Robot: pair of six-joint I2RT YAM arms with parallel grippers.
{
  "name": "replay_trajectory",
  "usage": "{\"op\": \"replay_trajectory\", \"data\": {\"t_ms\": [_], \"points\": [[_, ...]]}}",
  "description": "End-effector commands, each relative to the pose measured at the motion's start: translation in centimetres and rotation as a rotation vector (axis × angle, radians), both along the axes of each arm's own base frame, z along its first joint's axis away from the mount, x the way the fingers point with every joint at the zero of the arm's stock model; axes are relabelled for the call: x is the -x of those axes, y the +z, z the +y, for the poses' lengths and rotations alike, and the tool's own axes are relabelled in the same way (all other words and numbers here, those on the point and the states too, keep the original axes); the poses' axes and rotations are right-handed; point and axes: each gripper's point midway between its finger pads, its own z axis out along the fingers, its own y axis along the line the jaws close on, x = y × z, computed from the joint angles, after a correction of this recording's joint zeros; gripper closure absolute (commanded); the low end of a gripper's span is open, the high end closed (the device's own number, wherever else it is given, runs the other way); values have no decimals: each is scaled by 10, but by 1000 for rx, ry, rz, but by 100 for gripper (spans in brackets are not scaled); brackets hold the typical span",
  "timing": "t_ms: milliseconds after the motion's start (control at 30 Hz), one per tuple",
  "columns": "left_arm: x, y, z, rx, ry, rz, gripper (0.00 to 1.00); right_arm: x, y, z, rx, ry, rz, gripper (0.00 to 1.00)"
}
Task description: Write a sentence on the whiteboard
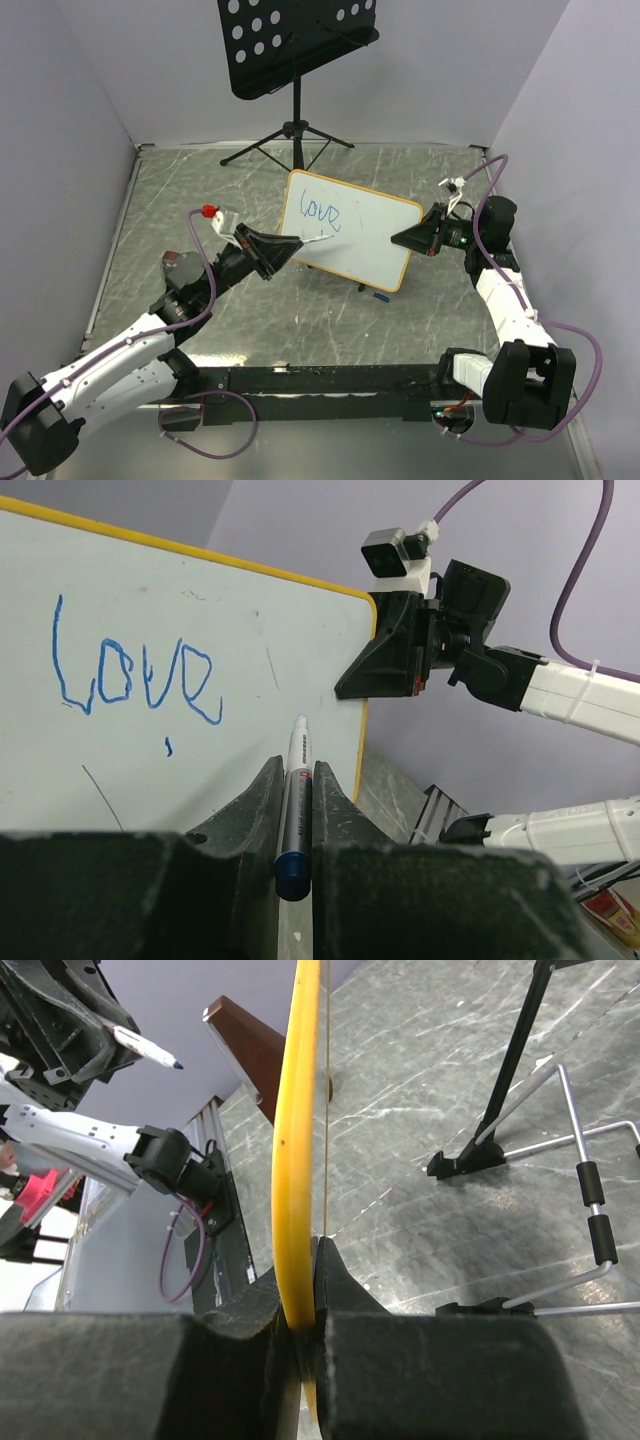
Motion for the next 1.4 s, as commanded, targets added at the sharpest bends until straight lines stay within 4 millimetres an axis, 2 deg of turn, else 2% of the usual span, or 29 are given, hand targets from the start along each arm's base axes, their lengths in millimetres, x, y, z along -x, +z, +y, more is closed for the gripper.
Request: {"op": "replay_trajectory", "data": {"t_ms": [0, 200, 433, 467, 500, 533, 600, 767, 1033, 1367], "points": [[4, 26, -9, 18, 2, -38, 99, 3, 15, 2, 8, 44, -103, 100], [0, 36, -24, 0, 41, -56, 99, 3, 15, 2, 7, 44, -100, 100], [-24, 34, -37, -25, 104, -58, 99, 3, 15, 2, 8, 44, -103, 100], [-28, 40, -38, -17, 121, -69, 99, 4, 15, 2, 8, 46, -103, 100], [-33, 36, -41, -30, 129, -61, 99, 4, 15, 2, 8, 46, -103, 100], [-37, 43, -41, -21, 144, -69, 99, 4, 15, 2, 7, 45, -103, 100], [-45, 42, -44, -22, 168, -72, 99, 4, 16, 2, 7, 47, -105, 100], [-51, 54, -52, -3, 164, -97, 99, 5, 16, 2, 7, 50, -105, 100], [-62, 48, -60, -20, 179, -91, 99, 5, 16, 3, 7, 51, -106, 100], [-69, 26, -61, -73, 192, -62, 99, 6, 18, 2, 7, 50, -112, 100]]}}
